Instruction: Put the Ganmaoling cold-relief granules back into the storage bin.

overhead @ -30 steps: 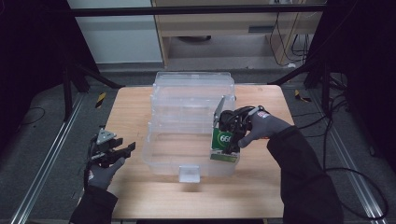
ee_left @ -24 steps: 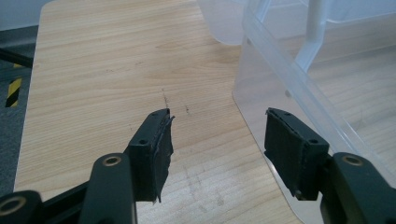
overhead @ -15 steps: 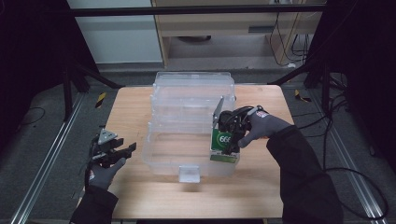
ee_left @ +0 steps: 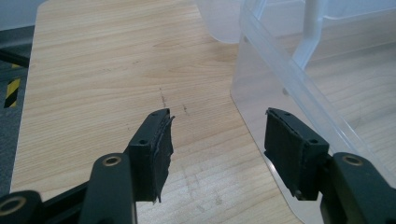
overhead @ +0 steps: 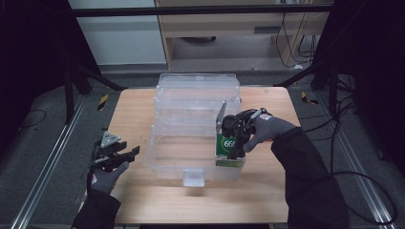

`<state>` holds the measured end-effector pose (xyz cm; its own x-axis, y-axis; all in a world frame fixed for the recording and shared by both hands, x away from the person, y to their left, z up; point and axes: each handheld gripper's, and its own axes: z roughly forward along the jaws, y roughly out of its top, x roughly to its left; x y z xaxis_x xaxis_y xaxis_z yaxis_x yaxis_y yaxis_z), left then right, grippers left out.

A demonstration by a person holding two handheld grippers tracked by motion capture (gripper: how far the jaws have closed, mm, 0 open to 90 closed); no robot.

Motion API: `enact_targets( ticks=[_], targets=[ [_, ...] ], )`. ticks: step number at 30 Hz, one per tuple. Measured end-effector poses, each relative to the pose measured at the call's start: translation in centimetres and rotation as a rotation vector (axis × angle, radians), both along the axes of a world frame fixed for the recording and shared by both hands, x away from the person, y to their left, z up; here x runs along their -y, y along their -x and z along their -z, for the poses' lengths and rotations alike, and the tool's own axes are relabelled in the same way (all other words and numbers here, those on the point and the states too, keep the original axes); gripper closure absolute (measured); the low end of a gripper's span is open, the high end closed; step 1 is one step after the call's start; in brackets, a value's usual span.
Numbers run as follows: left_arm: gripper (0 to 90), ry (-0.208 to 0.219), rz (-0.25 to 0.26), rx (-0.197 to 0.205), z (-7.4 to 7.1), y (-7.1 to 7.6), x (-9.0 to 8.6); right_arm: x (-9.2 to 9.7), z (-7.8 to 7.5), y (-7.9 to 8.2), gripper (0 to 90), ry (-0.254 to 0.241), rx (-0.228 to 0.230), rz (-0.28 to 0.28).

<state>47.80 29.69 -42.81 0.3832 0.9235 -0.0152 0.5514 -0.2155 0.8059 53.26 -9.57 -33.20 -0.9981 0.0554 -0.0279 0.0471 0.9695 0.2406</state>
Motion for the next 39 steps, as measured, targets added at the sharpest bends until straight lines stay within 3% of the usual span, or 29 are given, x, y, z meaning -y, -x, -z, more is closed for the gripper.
enact_targets(
  ticks=[25, 31, 39],
  targets=[
    [40.9, -0.002, 0.006, 0.0, 0.0, 0.0, 0.1, 0.0, 0.5, 0.0, 18.9, -0.042, -0.004, 0.002],
    [40.9, -0.001, 0.004, -0.002, 0.1, 0.0, 0.1, 0.7, -0.1, -0.8, 19.1, -0.067, -0.035, 0.003],
    [40.8, -0.001, 0.004, -0.002, 0.1, 0.0, 0.0, 0.5, 0.4, -1.2, 19.0, -0.074, -0.068, -0.009]
  ],
)
